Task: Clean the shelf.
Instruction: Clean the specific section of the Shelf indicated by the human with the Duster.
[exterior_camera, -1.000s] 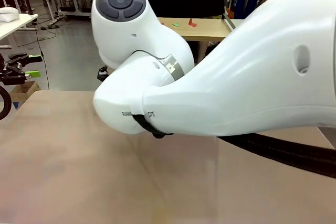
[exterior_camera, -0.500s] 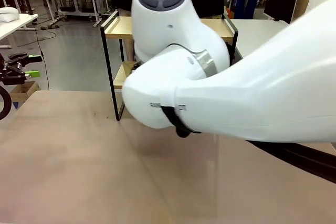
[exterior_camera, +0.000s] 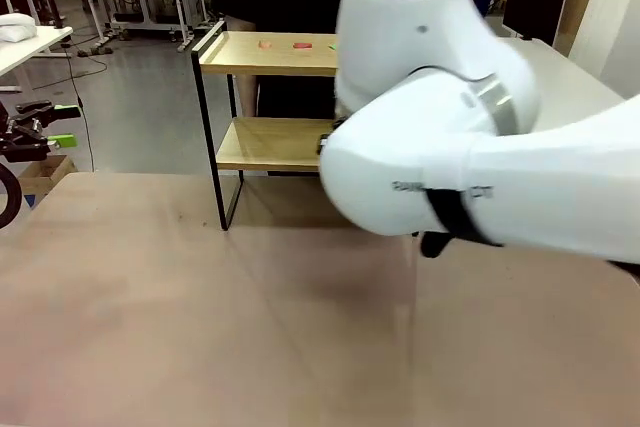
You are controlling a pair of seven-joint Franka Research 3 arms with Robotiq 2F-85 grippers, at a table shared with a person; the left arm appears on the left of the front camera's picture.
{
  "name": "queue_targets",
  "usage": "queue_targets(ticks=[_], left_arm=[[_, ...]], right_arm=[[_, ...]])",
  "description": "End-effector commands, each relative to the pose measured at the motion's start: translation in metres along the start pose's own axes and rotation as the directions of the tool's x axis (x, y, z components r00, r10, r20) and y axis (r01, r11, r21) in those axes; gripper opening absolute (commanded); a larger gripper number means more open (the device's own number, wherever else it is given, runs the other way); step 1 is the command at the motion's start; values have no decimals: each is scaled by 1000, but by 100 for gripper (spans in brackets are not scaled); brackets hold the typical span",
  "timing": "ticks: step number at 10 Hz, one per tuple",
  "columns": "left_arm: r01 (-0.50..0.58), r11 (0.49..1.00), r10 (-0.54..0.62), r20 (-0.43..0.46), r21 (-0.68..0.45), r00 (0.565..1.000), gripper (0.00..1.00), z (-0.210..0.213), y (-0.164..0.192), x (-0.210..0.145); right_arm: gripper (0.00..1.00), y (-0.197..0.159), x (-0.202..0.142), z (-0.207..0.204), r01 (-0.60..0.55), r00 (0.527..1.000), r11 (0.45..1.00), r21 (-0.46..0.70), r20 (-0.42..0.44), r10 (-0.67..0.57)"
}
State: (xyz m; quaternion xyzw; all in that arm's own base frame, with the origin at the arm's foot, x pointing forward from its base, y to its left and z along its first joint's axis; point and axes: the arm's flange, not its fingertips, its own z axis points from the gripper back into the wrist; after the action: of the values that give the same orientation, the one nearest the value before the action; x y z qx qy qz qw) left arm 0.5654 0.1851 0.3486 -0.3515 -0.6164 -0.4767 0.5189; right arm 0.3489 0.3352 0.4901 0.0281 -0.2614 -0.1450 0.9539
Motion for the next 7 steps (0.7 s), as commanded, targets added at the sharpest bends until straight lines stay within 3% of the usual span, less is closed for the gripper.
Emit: queue_targets(ticks=[1, 5, 7], left_arm=[[4, 1000, -4, 2, 1, 1000, 100, -1, -2, 4], [4, 1000, -4, 2, 1, 1000, 100, -1, -2, 4], [4, 1000, -4, 2, 1, 1000, 100, -1, -2, 4]], right_arm=[[13, -42, 4, 15, 16, 1000, 996, -82, -19, -18], [13, -62, 11, 25, 55, 997, 945, -323, 61, -37], [13, -52, 6, 34, 51, 993, 959, -279, 121, -17]])
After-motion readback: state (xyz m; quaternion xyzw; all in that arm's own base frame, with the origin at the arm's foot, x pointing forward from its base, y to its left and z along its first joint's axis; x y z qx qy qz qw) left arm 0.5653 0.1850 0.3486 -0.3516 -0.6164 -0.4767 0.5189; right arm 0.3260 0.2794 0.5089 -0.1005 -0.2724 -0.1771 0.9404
